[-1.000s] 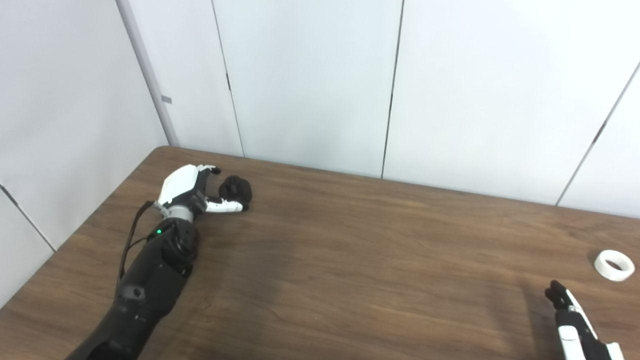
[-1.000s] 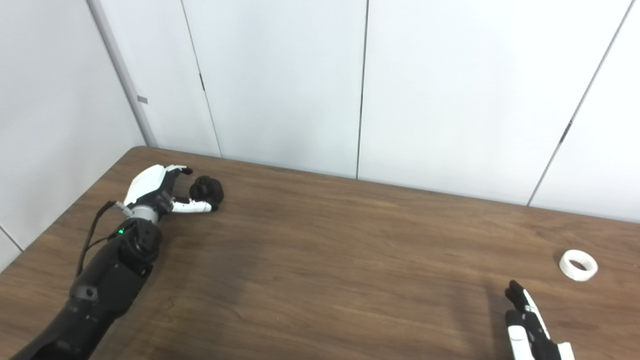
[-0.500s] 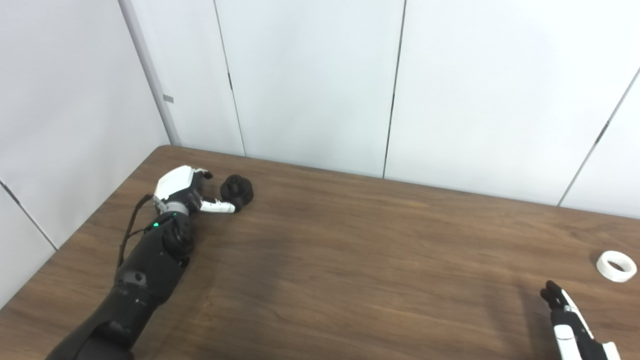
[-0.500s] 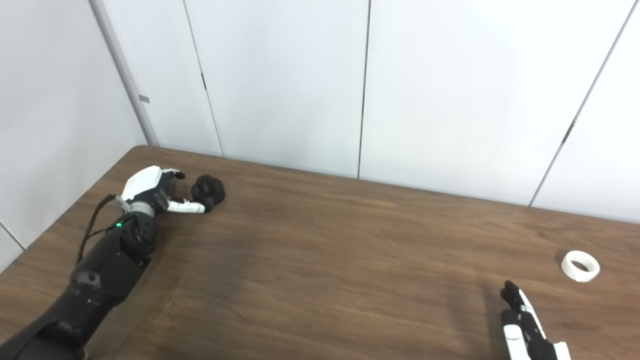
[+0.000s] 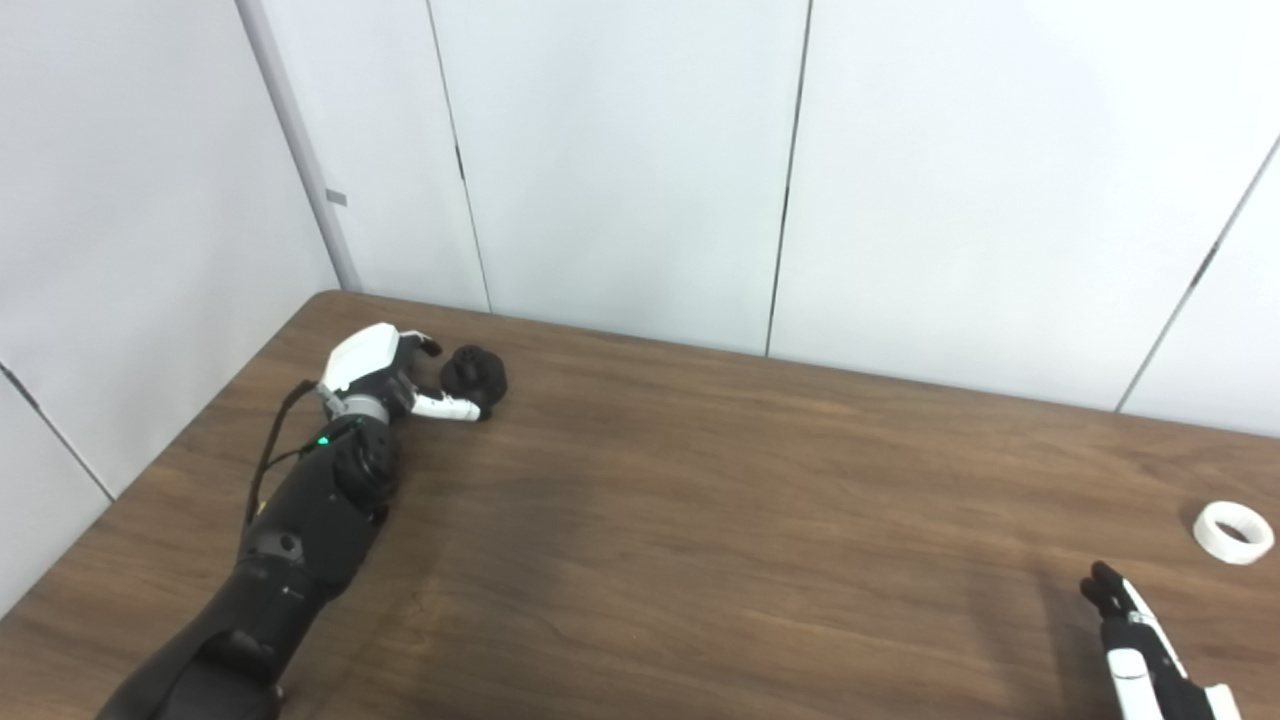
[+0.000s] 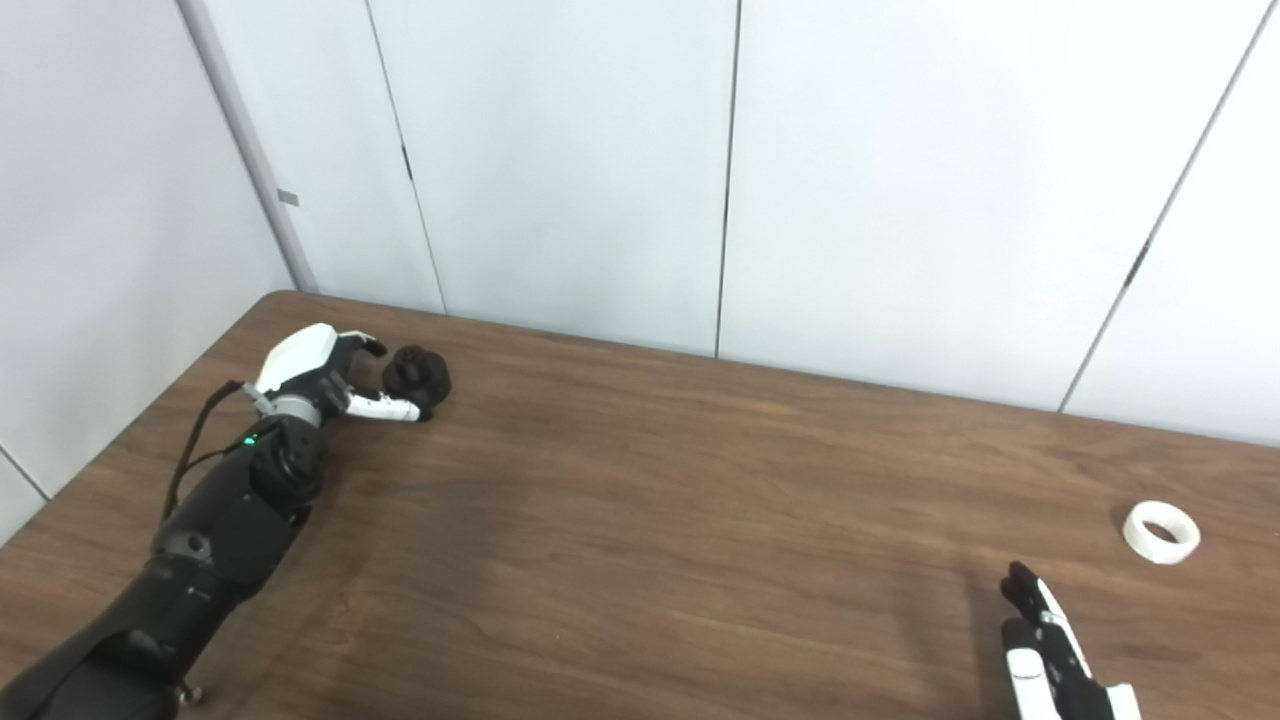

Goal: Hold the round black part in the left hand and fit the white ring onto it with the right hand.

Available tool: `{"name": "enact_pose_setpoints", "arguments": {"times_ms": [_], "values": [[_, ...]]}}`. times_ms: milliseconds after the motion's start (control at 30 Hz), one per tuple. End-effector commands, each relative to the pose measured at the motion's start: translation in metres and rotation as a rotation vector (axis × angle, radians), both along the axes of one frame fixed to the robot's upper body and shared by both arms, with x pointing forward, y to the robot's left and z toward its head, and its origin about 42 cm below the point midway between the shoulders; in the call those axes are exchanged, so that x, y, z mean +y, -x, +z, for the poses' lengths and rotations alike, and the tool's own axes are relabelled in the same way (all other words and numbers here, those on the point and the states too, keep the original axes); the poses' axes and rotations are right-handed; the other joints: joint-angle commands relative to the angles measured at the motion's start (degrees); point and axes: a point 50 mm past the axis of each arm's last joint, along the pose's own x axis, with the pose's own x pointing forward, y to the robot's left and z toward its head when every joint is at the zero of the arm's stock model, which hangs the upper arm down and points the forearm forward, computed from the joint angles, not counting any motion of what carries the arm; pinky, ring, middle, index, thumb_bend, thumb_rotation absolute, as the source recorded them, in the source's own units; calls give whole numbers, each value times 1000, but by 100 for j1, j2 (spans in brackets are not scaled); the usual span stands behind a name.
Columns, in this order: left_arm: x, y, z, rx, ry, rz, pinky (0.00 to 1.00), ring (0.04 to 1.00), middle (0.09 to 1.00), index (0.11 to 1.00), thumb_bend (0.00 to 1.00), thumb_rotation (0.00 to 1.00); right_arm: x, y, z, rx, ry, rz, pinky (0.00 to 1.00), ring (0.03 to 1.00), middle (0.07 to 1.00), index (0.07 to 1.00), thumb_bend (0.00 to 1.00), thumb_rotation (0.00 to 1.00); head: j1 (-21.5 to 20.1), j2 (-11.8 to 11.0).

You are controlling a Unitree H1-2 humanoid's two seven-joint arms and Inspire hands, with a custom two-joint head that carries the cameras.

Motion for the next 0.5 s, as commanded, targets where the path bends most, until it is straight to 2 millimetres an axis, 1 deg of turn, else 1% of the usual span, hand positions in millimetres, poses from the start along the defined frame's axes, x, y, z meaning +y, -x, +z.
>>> {"name": "enact_pose_setpoints", "arguments": {"times_ms": [0, 100, 233, 467], "values": [[2, -17, 34, -99, -25, -11, 1000, 979, 920, 804, 960, 342, 2, 5, 8, -51, 8, 2, 1000, 961, 918, 921, 275, 1000, 7, 1], [-1, -19, 34, -85, -27, -18, 1000, 978, 920, 812, 953, 357, 2, 5, 8, -54, 4, 1, 1000, 963, 920, 921, 265, 1000, -7, 0], [-4, -20, 33, -79, -16, -17, 1000, 986, 922, 806, 938, 353, 2, 5, 8, -50, -5, -5, 1000, 959, 920, 922, 261, 1000, -18, 0], [-3, -21, 29, -67, -31, -23, 1000, 983, 918, 789, 926, 339, 1, 5, 9, -57, 16, -7, 1000, 950, 912, 918, 249, 1000, -23, 22]]}}
